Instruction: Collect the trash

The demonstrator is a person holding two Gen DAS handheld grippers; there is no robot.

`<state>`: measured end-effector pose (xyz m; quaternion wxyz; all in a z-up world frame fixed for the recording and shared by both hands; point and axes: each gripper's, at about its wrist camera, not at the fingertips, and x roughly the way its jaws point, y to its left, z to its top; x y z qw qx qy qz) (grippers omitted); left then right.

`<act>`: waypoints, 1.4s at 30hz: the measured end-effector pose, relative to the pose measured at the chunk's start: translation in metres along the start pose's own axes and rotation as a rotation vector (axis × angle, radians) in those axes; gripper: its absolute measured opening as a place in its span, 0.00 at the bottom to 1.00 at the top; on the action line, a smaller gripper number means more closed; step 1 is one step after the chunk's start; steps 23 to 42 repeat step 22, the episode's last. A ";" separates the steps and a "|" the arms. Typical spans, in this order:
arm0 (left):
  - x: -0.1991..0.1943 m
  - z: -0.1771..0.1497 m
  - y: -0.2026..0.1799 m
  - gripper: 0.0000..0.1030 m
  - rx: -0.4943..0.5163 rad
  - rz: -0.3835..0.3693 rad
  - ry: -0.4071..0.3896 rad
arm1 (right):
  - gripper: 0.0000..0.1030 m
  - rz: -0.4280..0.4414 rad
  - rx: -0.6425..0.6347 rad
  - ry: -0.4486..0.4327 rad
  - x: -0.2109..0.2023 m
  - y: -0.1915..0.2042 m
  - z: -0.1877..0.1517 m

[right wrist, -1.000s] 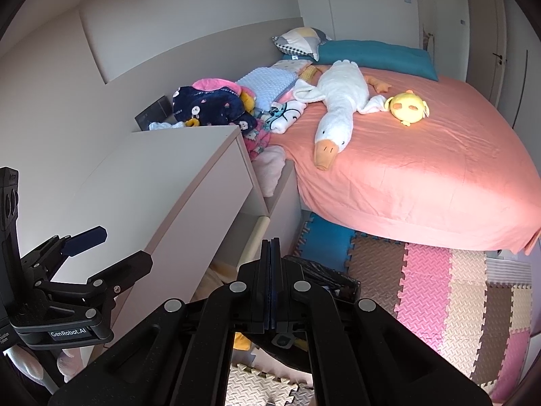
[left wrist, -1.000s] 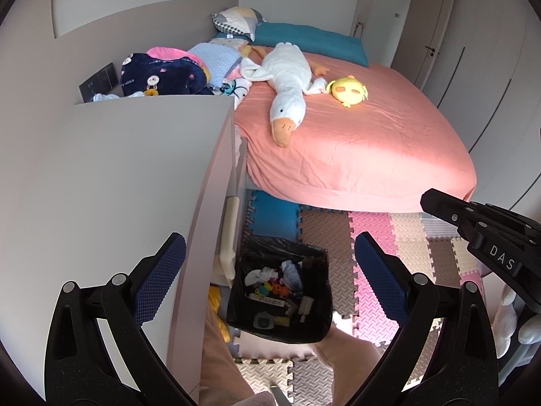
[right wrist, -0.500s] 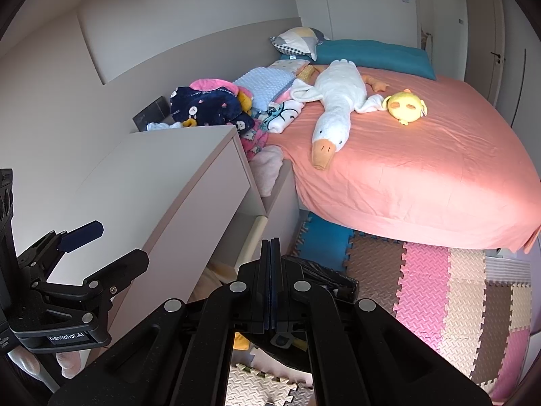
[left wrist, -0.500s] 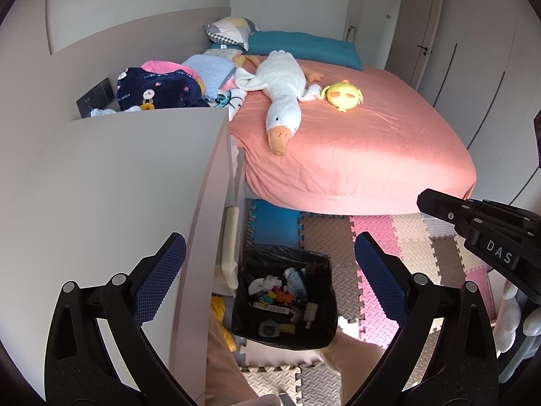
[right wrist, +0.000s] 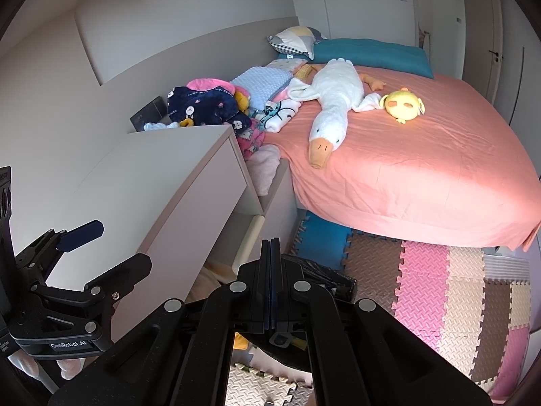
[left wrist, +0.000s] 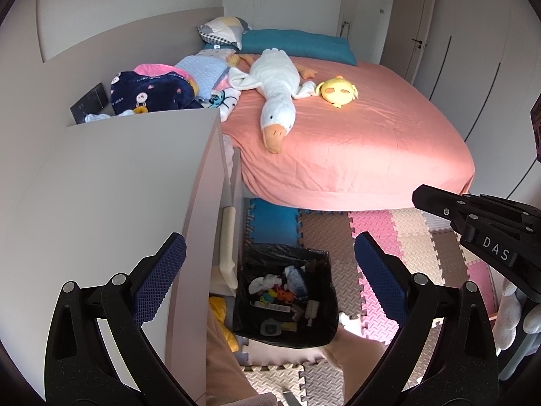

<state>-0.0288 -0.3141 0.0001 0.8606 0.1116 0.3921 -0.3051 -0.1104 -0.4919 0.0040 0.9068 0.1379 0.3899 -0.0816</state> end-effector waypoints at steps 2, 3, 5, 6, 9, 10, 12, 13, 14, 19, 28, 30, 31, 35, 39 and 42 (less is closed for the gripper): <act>0.002 0.000 0.000 0.94 0.000 0.008 0.007 | 0.01 -0.001 0.000 0.001 0.001 0.000 0.000; 0.003 0.000 -0.001 0.94 0.001 0.009 0.009 | 0.01 -0.001 0.000 0.001 0.001 0.000 0.000; 0.004 0.000 -0.001 0.94 0.003 0.005 0.013 | 0.01 -0.001 0.000 0.001 0.001 0.000 0.000; 0.004 0.000 -0.002 0.94 0.004 0.004 0.014 | 0.01 -0.002 0.001 0.001 0.001 0.000 0.000; 0.004 0.000 -0.003 0.94 0.006 -0.001 0.000 | 0.01 -0.003 0.003 0.001 0.001 -0.002 0.001; 0.004 0.000 -0.004 0.94 0.010 0.000 -0.003 | 0.01 -0.004 0.004 0.002 0.001 -0.002 0.001; 0.004 0.000 -0.006 0.94 0.019 0.008 -0.006 | 0.01 -0.005 0.005 0.003 0.001 -0.002 0.001; 0.004 0.000 -0.007 0.94 0.023 0.012 -0.010 | 0.01 -0.005 0.007 0.003 0.001 -0.003 0.001; 0.004 0.000 -0.007 0.94 0.026 0.014 -0.012 | 0.01 -0.006 0.008 0.002 0.001 -0.003 0.001; 0.006 0.002 -0.009 0.94 0.038 0.010 -0.006 | 0.01 -0.011 0.015 0.001 0.001 -0.006 0.001; 0.006 0.002 -0.010 0.94 0.041 0.009 -0.006 | 0.01 -0.013 0.016 0.000 0.000 -0.006 0.001; 0.006 0.002 -0.010 0.94 0.041 0.009 -0.006 | 0.01 -0.013 0.016 0.000 0.000 -0.006 0.001; 0.006 0.002 -0.010 0.94 0.041 0.009 -0.006 | 0.01 -0.013 0.016 0.000 0.000 -0.006 0.001; 0.006 0.002 -0.010 0.94 0.041 0.009 -0.006 | 0.01 -0.013 0.016 0.000 0.000 -0.006 0.001; 0.006 0.002 -0.010 0.94 0.041 0.009 -0.006 | 0.01 -0.013 0.016 0.000 0.000 -0.006 0.001; 0.006 0.002 -0.010 0.94 0.041 0.009 -0.006 | 0.01 -0.013 0.016 0.000 0.000 -0.006 0.001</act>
